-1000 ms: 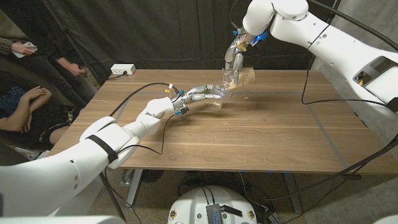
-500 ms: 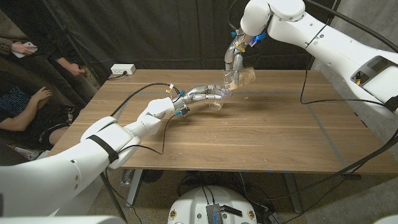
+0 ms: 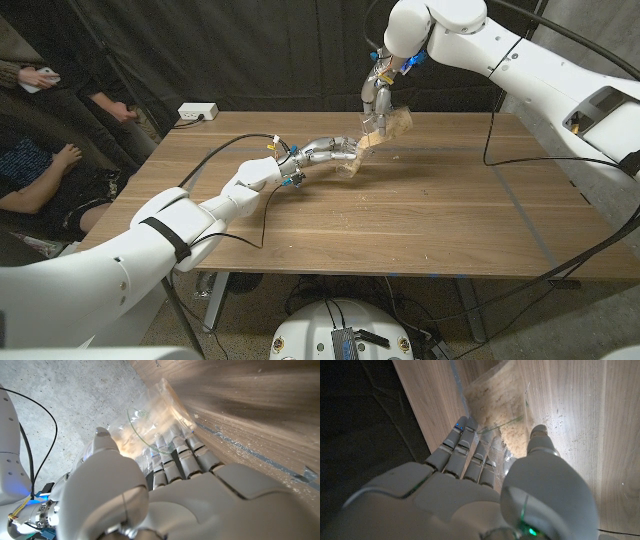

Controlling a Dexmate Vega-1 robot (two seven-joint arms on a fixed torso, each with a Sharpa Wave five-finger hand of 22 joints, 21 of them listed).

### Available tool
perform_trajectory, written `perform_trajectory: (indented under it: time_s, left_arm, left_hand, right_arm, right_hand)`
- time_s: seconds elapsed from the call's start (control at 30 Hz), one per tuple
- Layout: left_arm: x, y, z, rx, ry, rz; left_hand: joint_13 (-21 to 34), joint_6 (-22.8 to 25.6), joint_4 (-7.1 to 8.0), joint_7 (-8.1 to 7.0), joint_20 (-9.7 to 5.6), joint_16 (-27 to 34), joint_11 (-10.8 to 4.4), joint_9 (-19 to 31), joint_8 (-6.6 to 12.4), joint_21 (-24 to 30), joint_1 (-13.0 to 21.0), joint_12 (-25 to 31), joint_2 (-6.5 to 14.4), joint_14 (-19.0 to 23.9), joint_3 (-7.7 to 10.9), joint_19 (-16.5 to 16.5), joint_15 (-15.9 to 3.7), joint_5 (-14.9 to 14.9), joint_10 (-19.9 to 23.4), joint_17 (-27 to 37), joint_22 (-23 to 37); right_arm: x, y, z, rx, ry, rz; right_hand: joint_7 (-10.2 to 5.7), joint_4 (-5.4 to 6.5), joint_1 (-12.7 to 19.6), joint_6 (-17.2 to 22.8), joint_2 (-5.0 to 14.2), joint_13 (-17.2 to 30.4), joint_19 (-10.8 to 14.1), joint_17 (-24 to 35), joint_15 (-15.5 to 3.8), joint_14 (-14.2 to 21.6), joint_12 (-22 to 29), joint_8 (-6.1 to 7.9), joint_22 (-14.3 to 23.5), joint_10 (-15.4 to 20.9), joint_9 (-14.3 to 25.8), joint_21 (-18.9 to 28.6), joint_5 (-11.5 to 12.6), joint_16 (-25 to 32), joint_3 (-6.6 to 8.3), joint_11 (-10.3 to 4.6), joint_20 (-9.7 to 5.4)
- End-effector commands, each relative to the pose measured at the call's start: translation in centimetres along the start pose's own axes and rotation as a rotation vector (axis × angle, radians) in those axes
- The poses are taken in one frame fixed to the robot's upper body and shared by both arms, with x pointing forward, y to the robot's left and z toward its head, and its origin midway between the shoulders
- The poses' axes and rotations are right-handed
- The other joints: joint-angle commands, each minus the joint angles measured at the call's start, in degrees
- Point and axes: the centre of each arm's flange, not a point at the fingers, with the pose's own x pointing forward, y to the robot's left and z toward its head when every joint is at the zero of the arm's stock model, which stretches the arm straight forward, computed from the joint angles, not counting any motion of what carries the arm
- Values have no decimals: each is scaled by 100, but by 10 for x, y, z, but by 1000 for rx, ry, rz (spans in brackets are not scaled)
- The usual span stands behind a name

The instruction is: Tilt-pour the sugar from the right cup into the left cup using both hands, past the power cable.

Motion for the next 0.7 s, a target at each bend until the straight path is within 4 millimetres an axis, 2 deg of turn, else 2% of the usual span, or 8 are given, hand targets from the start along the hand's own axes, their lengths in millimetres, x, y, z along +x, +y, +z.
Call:
perform_trajectory:
  time_s: [0.03, 0.7]
  left_arm:
    - [0, -2, 0, -7, -6, 0]
    - [2, -4, 1, -5, -14, -3]
  left_hand:
    - [23, 38, -3, -3, -206, -15, -18, -6, 27, 59, 46, 27, 1, 39, -28, -15, -743, 6, 45, 27, 24]
    - [19, 54, -3, -3, -210, -15, -18, -16, 37, 66, 60, 33, 4, 40, -46, -13, -745, 6, 50, 29, 23]
  right_arm:
    - [0, 2, 2, -24, 2, 27]
    - [3, 2, 8, -43, -5, 40]
  right_hand:
    - [-50, -18, 118, 149, 137, 21, -28, 34, -917, 60, -10, 46, 19, 44, 28, 25, 15, 27, 43, -12, -519]
    - [-52, -27, 160, 188, 143, 32, -26, 76, -918, 98, -14, 43, 20, 112, 40, 43, 9, 42, 64, -18, -523]
